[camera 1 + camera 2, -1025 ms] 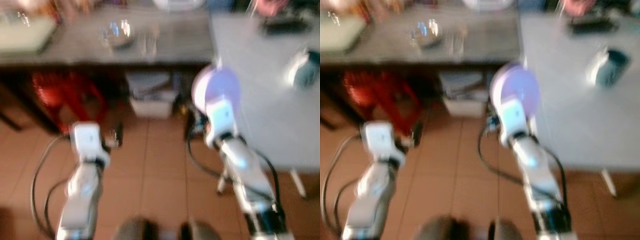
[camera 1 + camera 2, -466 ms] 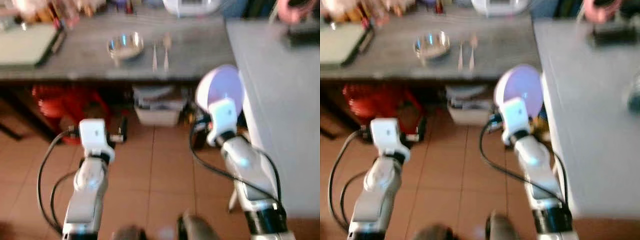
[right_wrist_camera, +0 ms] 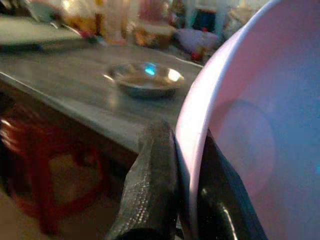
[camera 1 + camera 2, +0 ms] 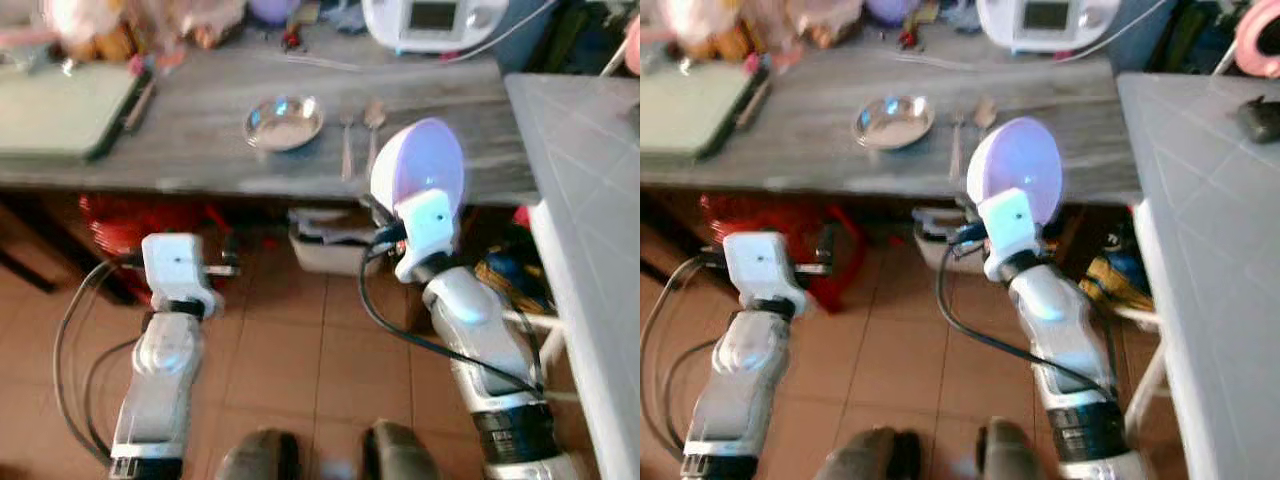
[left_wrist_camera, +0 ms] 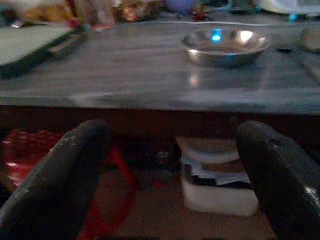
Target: Setting the table
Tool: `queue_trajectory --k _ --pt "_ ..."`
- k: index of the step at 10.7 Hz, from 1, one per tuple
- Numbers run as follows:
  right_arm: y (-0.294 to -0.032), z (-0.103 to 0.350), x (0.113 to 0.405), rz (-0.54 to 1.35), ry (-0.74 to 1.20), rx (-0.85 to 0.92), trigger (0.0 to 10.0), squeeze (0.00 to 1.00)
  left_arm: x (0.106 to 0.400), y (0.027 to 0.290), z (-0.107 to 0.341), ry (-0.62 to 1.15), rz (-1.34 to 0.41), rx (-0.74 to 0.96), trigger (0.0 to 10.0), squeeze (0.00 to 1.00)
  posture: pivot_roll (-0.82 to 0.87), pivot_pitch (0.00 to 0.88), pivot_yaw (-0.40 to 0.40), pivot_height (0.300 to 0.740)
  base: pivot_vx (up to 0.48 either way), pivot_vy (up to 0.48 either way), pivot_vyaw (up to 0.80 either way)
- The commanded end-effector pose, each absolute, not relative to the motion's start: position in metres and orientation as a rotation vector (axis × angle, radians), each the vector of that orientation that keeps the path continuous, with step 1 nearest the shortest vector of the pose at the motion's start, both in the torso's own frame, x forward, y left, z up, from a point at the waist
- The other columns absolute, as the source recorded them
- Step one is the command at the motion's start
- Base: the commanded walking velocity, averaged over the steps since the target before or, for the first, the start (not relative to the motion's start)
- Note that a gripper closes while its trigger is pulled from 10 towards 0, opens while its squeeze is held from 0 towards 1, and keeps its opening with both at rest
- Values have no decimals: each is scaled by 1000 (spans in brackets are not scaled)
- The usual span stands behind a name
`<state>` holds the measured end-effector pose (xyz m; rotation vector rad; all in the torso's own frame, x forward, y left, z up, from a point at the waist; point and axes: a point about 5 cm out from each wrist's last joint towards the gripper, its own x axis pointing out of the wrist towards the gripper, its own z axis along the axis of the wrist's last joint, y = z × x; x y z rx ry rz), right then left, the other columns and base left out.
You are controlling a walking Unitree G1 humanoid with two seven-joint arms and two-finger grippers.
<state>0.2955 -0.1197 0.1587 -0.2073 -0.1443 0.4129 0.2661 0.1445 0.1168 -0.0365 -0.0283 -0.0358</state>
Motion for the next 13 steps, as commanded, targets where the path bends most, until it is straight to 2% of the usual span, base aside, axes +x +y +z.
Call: queue_trajectory --k 1,3,10,13 --pt "-111 169 295 435 -204 -203 10000 0 266 155 120 -42 -4 -16 10000 0 -6 129 63 740 394 274 0" --pt "-111 172 297 428 -219 -212 10000 0 266 154 122 -49 -9 -21 10000 0 -6 128 63 740 390 281 731" --pt "-111 177 308 377 -232 -214 10000 0 266 150 127 -77 -27 -36 10000 0 3 129 65 740 392 276 0" --pt "-114 192 328 412 -224 -260 10000 0 258 156 125 -73 -9 -37 10000 0 9 142 64 740 0 0 0"
